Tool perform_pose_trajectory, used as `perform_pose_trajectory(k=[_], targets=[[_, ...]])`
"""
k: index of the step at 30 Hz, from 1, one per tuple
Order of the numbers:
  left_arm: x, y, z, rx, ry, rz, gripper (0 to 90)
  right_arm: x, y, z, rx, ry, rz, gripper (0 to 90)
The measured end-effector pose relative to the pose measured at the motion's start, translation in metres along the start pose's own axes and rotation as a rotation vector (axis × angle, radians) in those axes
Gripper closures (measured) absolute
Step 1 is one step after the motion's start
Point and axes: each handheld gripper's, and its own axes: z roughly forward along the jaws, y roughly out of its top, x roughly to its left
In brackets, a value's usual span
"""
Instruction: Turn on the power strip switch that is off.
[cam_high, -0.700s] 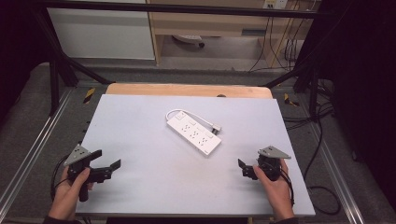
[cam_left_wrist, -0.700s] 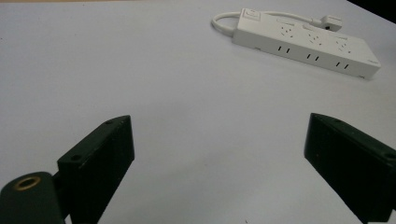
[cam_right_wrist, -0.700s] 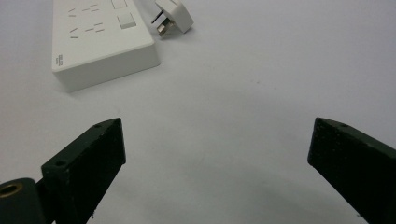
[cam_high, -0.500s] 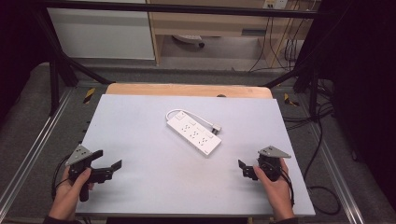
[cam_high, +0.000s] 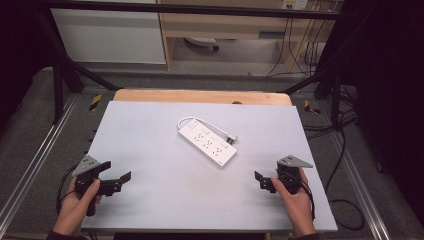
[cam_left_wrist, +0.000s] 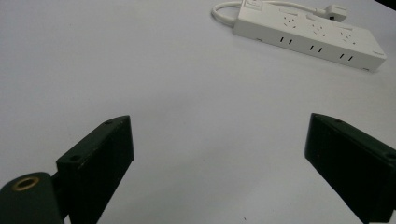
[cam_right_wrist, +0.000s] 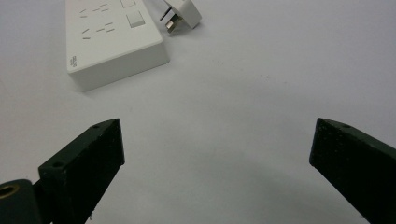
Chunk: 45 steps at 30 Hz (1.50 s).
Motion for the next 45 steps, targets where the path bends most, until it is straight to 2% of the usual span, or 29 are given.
perform_pose_trajectory(k=[13,14,15,17,20,25,29,32,40,42,45], targets=[[-0.001,0.000,0.001,0.006,-0.001,0.000,8.2,0.003,0.005,-0.003,-0.043,0.024,-0.001,3.7],[-0.001,0.000,0.001,0.008,0.000,-0.001,8.1,0.004,0.006,-0.003,-0.046,0.024,0.003,4.1],[-0.001,0.000,0.001,0.010,0.001,-0.001,8.1,0.006,0.007,-0.002,-0.056,0.035,0.039,5.6],[-0.001,0.000,0.001,0.012,0.004,0.004,8.0,0.007,0.009,0.000,-0.057,0.044,0.047,5.8],[-0.001,-0.001,0.001,0.015,0.006,0.006,7.6,0.012,0.015,0.001,-0.053,0.048,0.040,6.1],[-0.001,-0.001,0.002,0.022,0.009,0.003,7.6,0.019,0.031,0.004,-0.047,0.048,0.000,6.7],[0.000,-0.002,0.002,0.026,0.010,-0.003,7.6,0.020,0.039,0.008,-0.045,0.060,0.010,8.0],[-0.001,-0.002,0.002,0.025,0.011,-0.002,7.6,0.020,0.046,0.013,-0.044,0.025,-0.018,8.5],[0.000,-0.002,0.002,0.030,0.010,-0.006,7.6,0.022,0.069,0.024,-0.032,0.045,-0.035,6.7],[0.000,-0.002,0.002,0.031,0.009,-0.007,7.6,0.024,0.075,0.027,-0.023,0.031,-0.045,6.4],[0.000,-0.002,0.003,0.032,0.010,-0.005,7.6,0.023,0.078,0.029,-0.024,0.035,-0.042,5.4]])
